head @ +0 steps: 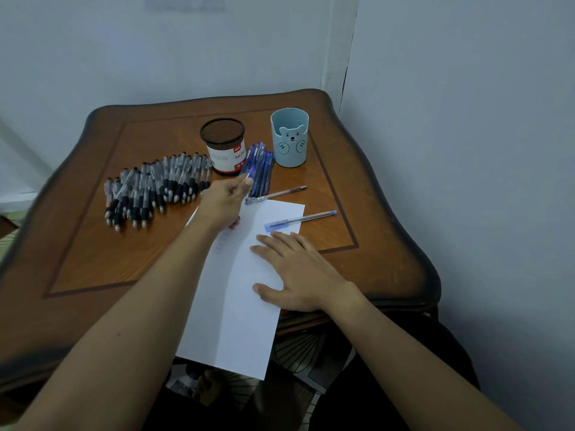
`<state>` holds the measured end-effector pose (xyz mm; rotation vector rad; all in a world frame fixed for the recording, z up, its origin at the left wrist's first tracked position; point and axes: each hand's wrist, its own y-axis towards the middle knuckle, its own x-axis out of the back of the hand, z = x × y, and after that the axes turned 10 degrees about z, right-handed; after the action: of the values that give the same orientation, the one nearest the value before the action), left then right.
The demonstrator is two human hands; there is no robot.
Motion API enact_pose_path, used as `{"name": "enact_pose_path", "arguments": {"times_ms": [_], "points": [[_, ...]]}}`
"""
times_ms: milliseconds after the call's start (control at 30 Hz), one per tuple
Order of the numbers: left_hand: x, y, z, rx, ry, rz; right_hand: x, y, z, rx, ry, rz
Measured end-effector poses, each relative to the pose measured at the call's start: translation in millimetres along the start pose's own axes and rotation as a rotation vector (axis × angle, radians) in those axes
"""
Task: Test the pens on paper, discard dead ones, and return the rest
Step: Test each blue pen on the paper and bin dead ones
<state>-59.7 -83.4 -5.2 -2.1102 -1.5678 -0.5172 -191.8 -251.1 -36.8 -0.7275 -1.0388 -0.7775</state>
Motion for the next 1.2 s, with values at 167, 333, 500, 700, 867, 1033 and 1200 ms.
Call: {"name": "enact_pose_path", "arguments": {"times_ms": [167,333,500,700,867,1033,1200], "points": [[-7.3,23.0,-6.5,0.085,0.223,-0.086,0.1,0.3,-0.2,0.003,0.016,-0.012],[-8.3,34.5,-3.8,-0.026,0.212,-0.250,-0.4,1.4,-1.1,0.004,0.019,-0.017],[-12.5,37.9,-13.8,0.001,0.259,-0.236,-1.1,0.6,-0.2,0.002,0.020,-0.021],[-12.3,32.2,-8.3,-0.111,0.340,-0.228,-2.4,0.0,0.0,-0.001,0.013,-0.033],[-17.0,17.9,3.2,-0.226,0.494,-0.223,-2.8,-0.6,0.8,-0.005,0.019,-0.045],[-20.9,3.5,18.7,-0.199,0.597,-0.220,-2.2,-1.5,1.5,-0.006,0.029,-0.050],[-17.1,-6.2,24.9,-0.141,0.623,-0.206,-0.9,-2.1,2.2,-0.010,0.035,-0.044]]}}
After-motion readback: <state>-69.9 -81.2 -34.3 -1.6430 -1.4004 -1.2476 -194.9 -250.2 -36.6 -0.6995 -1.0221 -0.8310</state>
